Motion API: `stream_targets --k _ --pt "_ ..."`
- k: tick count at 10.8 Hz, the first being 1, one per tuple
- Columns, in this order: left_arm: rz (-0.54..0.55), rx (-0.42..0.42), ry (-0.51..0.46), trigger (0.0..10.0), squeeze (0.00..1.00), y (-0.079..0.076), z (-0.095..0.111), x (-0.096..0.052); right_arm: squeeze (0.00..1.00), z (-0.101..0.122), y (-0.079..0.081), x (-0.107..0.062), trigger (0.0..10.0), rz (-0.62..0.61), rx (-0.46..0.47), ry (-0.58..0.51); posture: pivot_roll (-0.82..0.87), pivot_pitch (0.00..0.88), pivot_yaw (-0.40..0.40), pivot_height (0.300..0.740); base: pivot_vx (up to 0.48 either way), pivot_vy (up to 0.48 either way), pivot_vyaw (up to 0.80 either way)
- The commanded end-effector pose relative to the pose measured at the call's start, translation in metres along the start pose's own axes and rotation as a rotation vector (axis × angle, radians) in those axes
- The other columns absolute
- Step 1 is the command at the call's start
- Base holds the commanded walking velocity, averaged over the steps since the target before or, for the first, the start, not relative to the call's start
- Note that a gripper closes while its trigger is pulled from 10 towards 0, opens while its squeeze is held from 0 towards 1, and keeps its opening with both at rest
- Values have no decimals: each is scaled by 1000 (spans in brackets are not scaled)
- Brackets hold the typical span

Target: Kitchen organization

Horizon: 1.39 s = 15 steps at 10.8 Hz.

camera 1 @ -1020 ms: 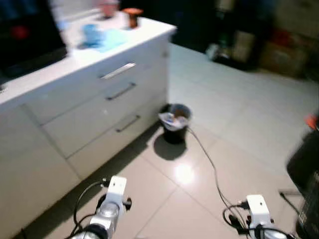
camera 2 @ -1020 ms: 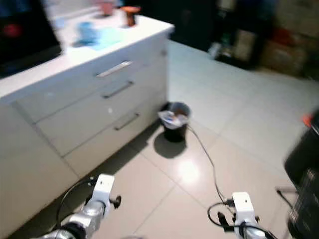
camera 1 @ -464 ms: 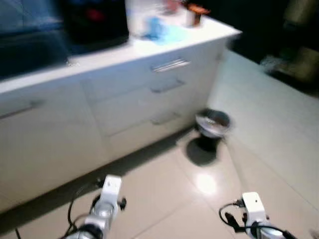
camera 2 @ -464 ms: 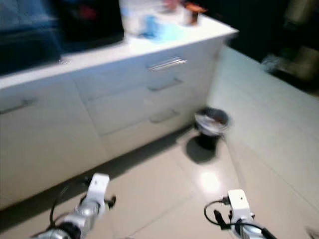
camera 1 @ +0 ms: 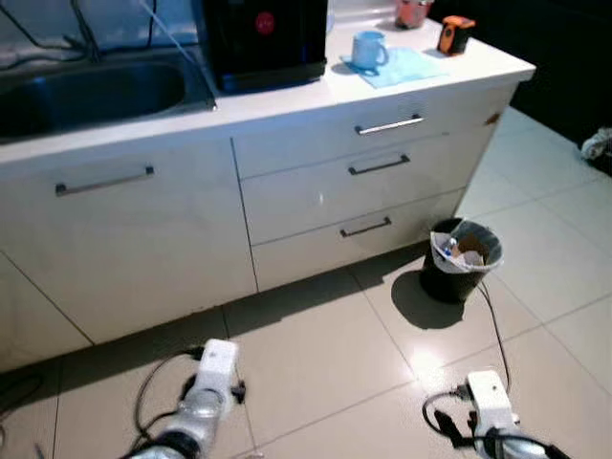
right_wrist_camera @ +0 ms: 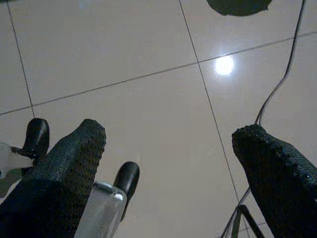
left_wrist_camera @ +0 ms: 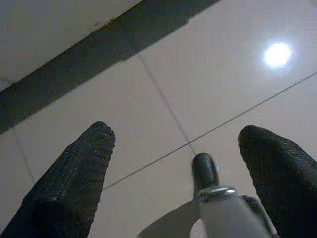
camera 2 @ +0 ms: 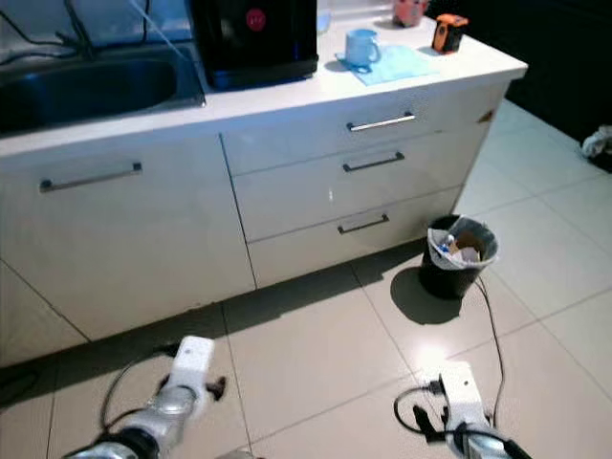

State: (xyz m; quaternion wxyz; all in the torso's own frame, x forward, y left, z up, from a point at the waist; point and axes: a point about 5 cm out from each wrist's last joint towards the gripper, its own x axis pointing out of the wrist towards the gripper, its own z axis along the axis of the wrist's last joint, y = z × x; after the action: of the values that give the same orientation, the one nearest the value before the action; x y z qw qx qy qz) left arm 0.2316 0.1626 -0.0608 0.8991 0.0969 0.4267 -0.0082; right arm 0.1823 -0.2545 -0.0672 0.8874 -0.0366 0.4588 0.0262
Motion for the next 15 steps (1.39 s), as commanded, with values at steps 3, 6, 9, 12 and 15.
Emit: stream_targets --k 3,6,9,12,15 --pt "16 16 -10 10000 0 3 4 0 0 4 -2 0 10000 -4 -17 -2 38 14 14 740 380 0 0" --pt "25 23 -15 10000 0 4 4 1 0 5 -1 1 10000 0 -17 -5 37 13 18 740 371 0 0" --pt "22 27 -13 10000 0 5 4 0 0 5 0 1 10000 11 -27 -9 37 19 19 740 346 0 521" --pt "21 32 -11 10000 0 4 3 0 0 3 0 0 10000 15 -33 -5 36 24 20 740 340 0 788" --pt "19 36 -10 10000 0 3 3 0 0 3 -1 0 10000 14 -36 -3 37 25 15 740 314 0 788"
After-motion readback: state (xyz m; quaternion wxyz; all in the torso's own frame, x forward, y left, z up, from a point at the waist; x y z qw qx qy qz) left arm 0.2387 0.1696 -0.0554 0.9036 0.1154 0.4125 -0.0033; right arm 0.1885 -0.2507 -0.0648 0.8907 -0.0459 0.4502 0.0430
